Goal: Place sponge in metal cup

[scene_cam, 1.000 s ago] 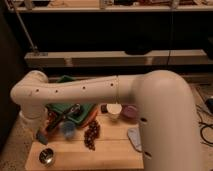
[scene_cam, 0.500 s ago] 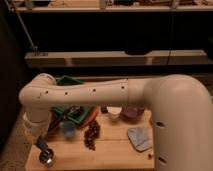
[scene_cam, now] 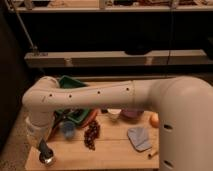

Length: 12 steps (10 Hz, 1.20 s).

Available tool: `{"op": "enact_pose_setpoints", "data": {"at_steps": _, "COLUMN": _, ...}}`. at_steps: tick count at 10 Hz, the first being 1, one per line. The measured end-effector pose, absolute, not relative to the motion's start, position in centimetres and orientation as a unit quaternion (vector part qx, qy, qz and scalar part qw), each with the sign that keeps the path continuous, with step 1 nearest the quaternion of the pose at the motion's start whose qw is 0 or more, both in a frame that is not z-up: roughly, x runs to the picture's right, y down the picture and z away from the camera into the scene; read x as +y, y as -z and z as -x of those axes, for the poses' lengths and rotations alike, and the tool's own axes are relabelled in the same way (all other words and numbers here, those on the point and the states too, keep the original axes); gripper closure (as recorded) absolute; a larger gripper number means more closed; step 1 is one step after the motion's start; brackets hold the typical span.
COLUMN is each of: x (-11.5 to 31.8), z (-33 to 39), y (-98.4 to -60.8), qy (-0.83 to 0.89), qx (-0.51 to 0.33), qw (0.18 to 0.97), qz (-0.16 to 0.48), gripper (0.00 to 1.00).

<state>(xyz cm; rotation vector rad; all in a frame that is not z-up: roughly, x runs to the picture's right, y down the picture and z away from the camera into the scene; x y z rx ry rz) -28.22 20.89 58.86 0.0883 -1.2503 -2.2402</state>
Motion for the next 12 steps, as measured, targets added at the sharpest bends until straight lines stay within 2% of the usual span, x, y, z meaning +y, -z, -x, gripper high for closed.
{"op": "enact_pose_setpoints", "data": {"at_steps": 1, "x": 21.4, "z": 28.3, "y": -58.8, "qy": 0.848, "qx": -0.454, "qw": 0.272, "qz": -0.020, "gripper": 0.75}}
{"op": "enact_pose_setpoints", "data": {"at_steps": 4, "x": 23.2, "z": 28.3, "y": -59.1, "qy": 0.870, "qx": -0.424, "qw": 0.252, "qz": 0.003, "gripper": 0.74}}
{"op": "enact_pose_setpoints", "data": {"at_steps": 10, "x": 25.0, "z": 28.5, "y": -61.1, "qy": 0.872, "qx": -0.424, "qw": 0.243, "qz": 0.014, "gripper": 0.72}}
{"op": "enact_pose_setpoints", "data": {"at_steps": 12, "x": 25.3, "z": 28.5, "y": -61.5, "qy": 0.870, "qx": -0.430, "qw": 0.238, "qz": 0.024, "gripper": 0.54}}
